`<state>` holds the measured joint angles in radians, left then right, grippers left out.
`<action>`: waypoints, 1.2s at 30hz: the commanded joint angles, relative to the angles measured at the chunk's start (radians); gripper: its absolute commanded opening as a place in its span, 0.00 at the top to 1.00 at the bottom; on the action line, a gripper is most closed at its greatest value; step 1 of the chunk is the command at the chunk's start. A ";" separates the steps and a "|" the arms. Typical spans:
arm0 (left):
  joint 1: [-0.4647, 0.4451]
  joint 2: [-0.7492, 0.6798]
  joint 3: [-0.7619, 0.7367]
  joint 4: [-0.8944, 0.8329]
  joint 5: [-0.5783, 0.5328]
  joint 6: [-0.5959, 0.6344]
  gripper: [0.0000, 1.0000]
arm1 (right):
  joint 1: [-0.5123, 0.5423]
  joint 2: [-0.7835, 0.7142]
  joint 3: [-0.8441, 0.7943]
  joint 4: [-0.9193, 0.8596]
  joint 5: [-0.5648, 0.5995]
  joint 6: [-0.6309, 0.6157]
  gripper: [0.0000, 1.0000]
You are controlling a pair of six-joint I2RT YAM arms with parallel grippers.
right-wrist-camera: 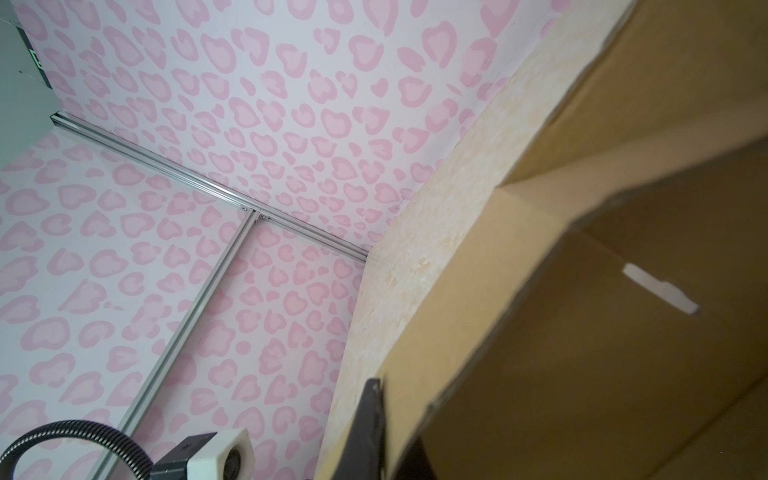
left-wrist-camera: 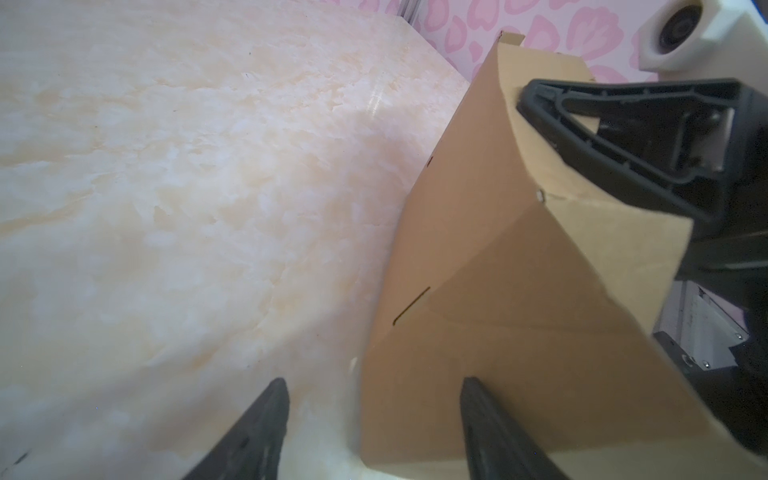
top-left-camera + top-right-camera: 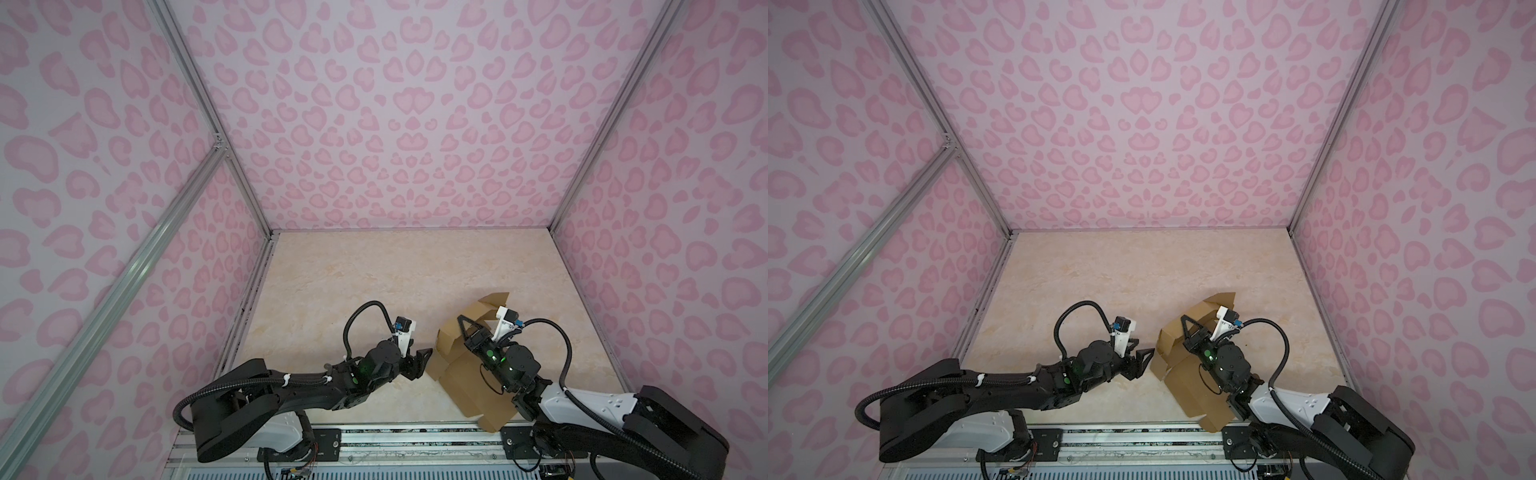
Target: Fold the paper box
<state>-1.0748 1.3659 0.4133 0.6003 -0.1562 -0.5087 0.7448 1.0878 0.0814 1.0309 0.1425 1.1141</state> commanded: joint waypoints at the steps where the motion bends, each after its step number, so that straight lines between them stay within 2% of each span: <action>1: -0.022 0.013 0.003 0.056 0.082 -0.030 0.32 | -0.007 -0.025 0.001 -0.107 0.035 -0.027 0.93; 13: -0.082 0.038 -0.004 0.052 -0.004 -0.077 0.31 | -0.030 -0.103 0.009 -0.232 0.028 -0.043 0.93; 19: -0.081 -0.019 -0.024 0.007 -0.063 -0.085 0.31 | -0.035 -0.114 0.005 -0.242 0.025 -0.048 0.93; 25: -0.081 -0.021 -0.040 0.001 -0.044 -0.088 0.30 | -0.039 -0.096 0.006 -0.225 0.016 -0.046 0.93; 29: -0.077 -0.093 -0.076 -0.030 -0.101 -0.063 0.29 | -0.040 -0.088 0.008 -0.219 0.011 -0.045 0.93; 32: -0.071 -0.145 -0.091 -0.053 -0.055 -0.026 0.28 | -0.044 -0.091 0.005 -0.225 0.013 -0.043 0.93; 36: -0.070 -0.113 -0.093 -0.053 -0.023 -0.035 0.28 | -0.045 -0.095 0.006 -0.222 0.013 -0.043 0.93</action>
<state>-1.1461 1.2377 0.3256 0.5545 -0.2039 -0.5537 0.7002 0.9932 0.0921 0.8696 0.1555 1.0882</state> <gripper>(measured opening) 0.718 0.069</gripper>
